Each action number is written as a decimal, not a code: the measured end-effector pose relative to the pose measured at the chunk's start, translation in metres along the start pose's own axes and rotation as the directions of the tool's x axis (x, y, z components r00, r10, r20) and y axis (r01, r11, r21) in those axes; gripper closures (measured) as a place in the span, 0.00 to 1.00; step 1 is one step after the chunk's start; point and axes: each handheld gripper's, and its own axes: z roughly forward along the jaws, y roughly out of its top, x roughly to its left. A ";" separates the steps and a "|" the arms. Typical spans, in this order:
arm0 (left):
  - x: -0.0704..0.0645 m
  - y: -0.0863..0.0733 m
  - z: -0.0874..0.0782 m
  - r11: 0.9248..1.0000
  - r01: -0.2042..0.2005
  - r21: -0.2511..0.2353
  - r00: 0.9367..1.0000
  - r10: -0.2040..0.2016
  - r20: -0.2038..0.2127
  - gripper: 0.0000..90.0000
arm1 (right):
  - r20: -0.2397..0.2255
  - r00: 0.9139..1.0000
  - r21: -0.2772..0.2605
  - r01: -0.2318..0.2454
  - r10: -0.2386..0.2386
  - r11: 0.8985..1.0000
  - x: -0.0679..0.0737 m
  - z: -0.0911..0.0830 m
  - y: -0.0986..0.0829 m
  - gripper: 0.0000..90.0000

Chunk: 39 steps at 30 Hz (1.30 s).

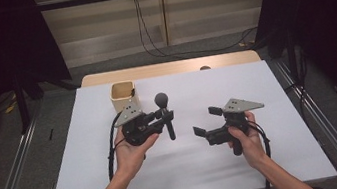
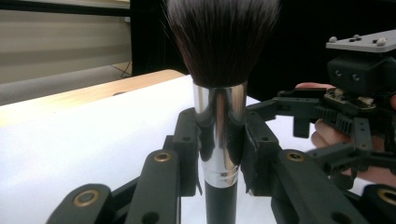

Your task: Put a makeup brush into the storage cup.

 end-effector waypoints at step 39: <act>0.040 0.022 -0.062 1.000 -0.009 -0.028 0.991 0.005 -0.137 0.79 | 0.243 0.970 -0.093 0.032 -0.009 0.995 -0.027 -0.097 -0.044 0.01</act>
